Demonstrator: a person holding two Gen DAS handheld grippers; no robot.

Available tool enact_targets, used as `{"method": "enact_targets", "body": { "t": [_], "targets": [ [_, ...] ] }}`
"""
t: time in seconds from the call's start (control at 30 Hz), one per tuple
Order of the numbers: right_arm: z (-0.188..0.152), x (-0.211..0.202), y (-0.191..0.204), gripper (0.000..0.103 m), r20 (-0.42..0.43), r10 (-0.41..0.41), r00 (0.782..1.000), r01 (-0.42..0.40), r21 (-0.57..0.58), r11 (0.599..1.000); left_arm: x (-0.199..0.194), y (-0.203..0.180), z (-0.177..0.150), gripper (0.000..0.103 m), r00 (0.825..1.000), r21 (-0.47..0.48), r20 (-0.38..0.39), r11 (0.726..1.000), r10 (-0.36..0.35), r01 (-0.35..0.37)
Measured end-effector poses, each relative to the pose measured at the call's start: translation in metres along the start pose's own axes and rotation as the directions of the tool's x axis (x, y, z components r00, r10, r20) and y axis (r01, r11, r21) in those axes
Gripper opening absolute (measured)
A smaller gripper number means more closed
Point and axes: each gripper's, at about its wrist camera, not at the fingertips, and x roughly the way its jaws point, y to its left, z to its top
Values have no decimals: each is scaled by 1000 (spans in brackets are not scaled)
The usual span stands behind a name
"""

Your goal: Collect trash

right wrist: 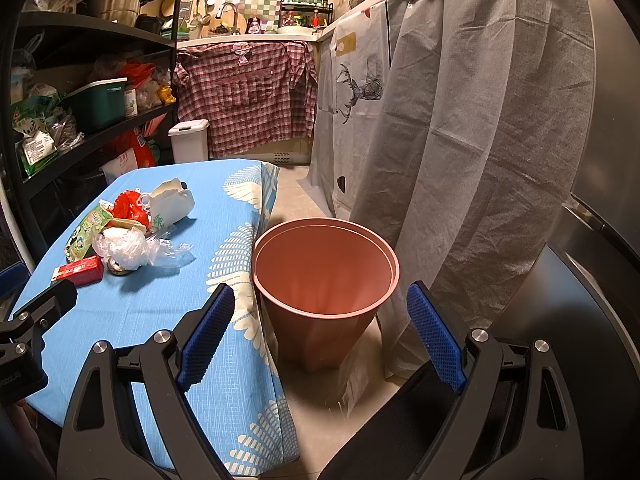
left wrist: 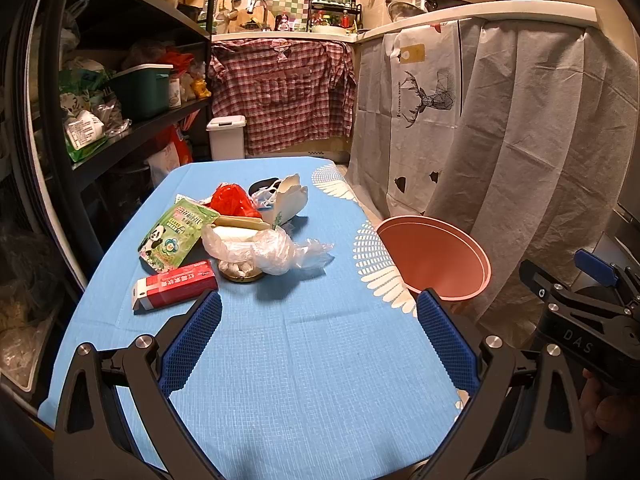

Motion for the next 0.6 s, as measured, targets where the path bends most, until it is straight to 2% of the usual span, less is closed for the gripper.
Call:
{"method": "enact_targets", "body": {
  "t": [0.07,0.27,0.53,0.6],
  "targets": [
    [1,0,0,87,-1,6,1000,-6,2,1000,-1,2,1,95,1000,-6,4,1000,0,0],
    [9,-9,-2,85,23,67,997,-67,3,998,-5,7,7,84,1000,-29,-2,1000,-10,10],
    [21,-3,5,71,13,122,992,-122,15,992,-6,13,17,68,999,-52,-33,998,-23,21],
    [24,-6,11,63,32,122,992,-123,19,992,-6,18,24,59,999,-63,-40,998,-21,18]
  ]
}}
